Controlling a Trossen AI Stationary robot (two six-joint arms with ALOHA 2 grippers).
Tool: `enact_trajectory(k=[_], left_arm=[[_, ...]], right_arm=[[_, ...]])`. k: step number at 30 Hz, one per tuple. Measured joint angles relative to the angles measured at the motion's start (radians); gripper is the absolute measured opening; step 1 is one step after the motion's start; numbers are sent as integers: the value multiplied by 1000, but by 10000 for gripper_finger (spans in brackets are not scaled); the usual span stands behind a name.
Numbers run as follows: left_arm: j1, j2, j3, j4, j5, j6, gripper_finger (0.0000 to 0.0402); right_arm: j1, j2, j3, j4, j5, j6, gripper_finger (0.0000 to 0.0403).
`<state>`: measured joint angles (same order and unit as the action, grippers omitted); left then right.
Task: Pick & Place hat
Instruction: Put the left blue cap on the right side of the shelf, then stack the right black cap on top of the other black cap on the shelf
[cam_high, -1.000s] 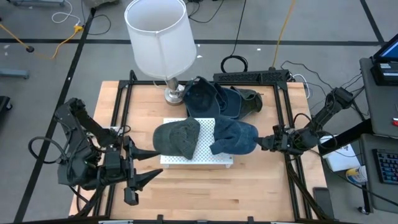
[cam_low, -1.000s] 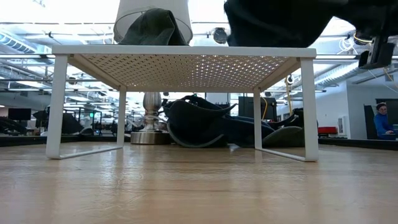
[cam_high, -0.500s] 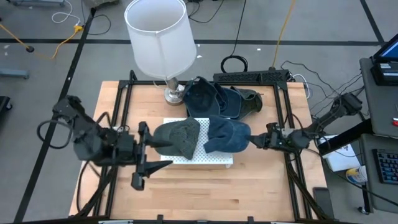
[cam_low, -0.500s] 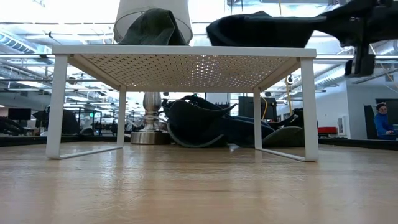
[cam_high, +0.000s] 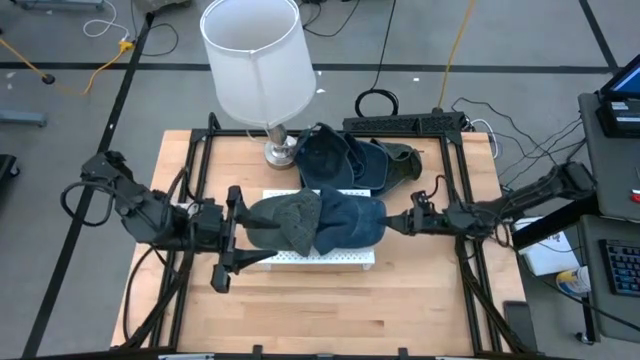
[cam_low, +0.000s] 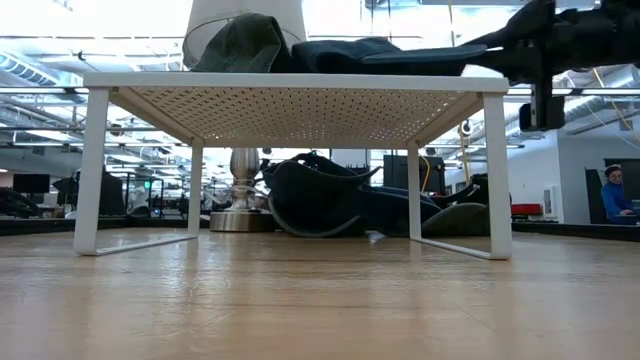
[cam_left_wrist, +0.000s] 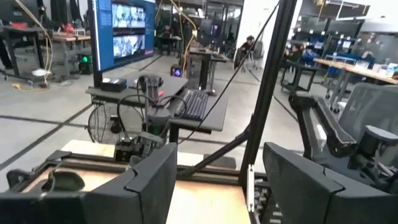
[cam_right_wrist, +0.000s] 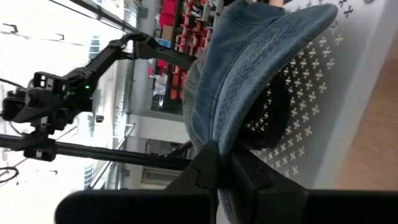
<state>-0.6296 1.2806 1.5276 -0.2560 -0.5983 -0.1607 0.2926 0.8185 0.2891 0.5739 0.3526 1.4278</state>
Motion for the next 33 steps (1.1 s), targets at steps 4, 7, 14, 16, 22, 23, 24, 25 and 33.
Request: enact_trajectory(k=[4, 7, 14, 16, 22, 23, 24, 25, 33], left_arm=[[-1, -6, 0, -13, 12, -3, 244], [-1, -13, 0, -21, 15, 0, 244], [9, -14, 0, -59, 18, 0, 244], [13, -14, 0, -65, 18, 0, 243], [28, -18, 0, -92, 45, -7, 243], [28, -19, 0, -92, 50, -9, 243], [31, -20, 0, -92, 52, -10, 244], [32, -20, 0, -92, 55, -10, 243], [34, -19, 0, -104, 59, -9, 243]], right_arm=[[-40, 45, 0, 2, -74, 37, 5], [-59, 77, 1, 12, -121, 65, 5], [-84, 107, 1, 46, -151, 72, 5], [-94, 115, 1, 45, -167, 76, 7], [-115, 113, 0, 34, -222, 78, 37], [-116, 112, -1, 34, -223, 80, 46], [-117, 112, -1, 33, -223, 83, 56], [-117, 112, -1, 27, -223, 88, 67], [-117, 112, -1, 14, -227, 106, 167]])
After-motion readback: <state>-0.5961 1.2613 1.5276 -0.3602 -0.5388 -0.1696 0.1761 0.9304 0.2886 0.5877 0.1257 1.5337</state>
